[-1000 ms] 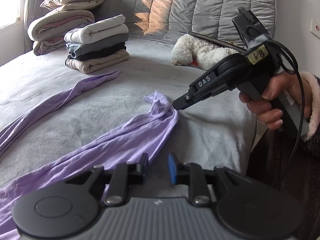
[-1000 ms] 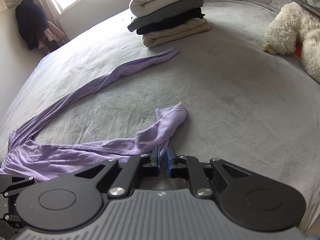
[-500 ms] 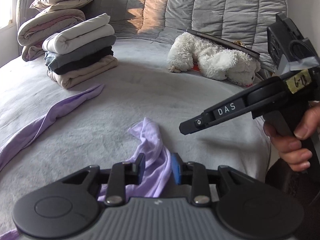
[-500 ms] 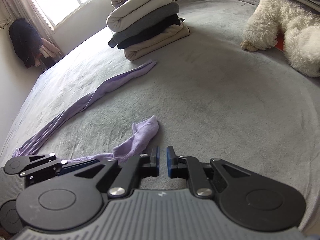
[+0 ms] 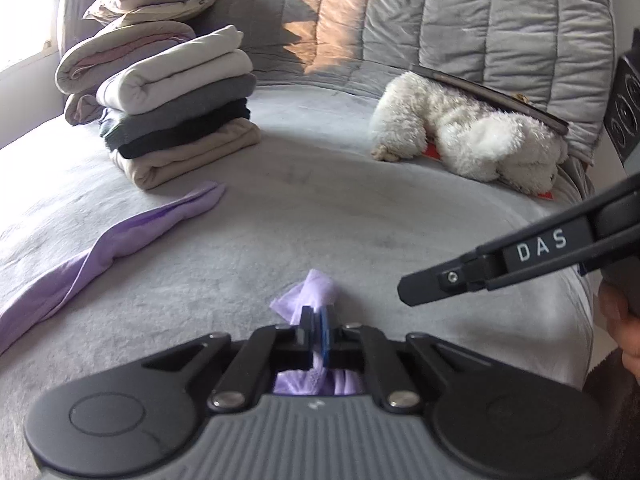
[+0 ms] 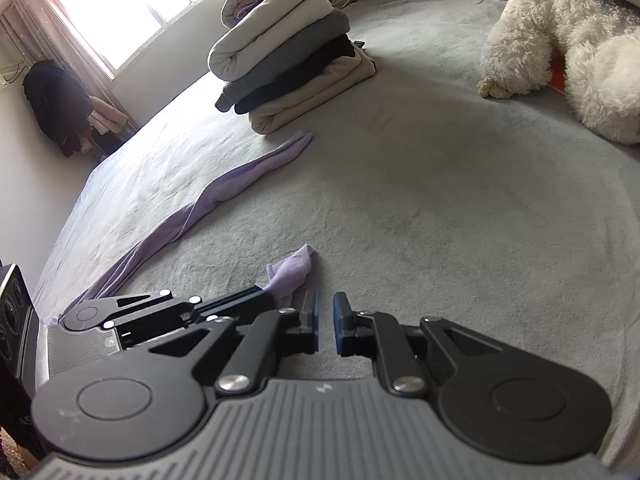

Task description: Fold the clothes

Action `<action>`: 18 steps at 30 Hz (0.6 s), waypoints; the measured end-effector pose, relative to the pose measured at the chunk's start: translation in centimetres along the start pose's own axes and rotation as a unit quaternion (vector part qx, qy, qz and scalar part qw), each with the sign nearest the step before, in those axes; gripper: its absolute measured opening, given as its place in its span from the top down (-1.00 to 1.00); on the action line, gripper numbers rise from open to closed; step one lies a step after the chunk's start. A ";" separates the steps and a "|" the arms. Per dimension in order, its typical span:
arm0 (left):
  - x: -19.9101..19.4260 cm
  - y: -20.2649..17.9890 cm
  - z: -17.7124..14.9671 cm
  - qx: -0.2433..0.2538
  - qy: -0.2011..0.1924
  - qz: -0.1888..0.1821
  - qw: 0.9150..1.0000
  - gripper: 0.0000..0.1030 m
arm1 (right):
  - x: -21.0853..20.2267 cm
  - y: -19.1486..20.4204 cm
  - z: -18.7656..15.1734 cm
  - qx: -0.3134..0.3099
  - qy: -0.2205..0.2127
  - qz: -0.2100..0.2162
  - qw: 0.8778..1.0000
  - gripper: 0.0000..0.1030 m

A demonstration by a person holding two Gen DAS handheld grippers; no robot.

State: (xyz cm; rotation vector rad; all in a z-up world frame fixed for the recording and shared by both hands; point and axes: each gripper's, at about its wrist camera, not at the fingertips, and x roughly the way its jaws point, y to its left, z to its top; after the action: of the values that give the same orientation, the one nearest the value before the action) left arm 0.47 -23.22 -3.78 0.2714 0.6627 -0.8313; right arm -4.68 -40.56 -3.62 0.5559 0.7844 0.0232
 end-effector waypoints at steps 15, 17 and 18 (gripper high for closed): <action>-0.3 6.7 -1.2 -0.141 0.026 0.012 0.990 0.92 | 4.1 1.8 0.6 0.043 0.028 0.063 0.997 0.17; -0.4 7.1 -1.3 -0.148 0.025 0.011 0.989 0.92 | 4.4 1.9 0.8 0.050 0.025 0.068 0.996 0.17; -0.4 7.2 -1.3 -0.150 0.024 0.011 0.988 0.92 | 4.7 1.9 0.8 0.055 0.025 0.069 0.996 0.17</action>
State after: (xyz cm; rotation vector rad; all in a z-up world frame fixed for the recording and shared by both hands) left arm 5.18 -17.63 -4.68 0.0257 0.8185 -0.6948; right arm -0.44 -38.26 -5.30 0.7151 0.7986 0.1221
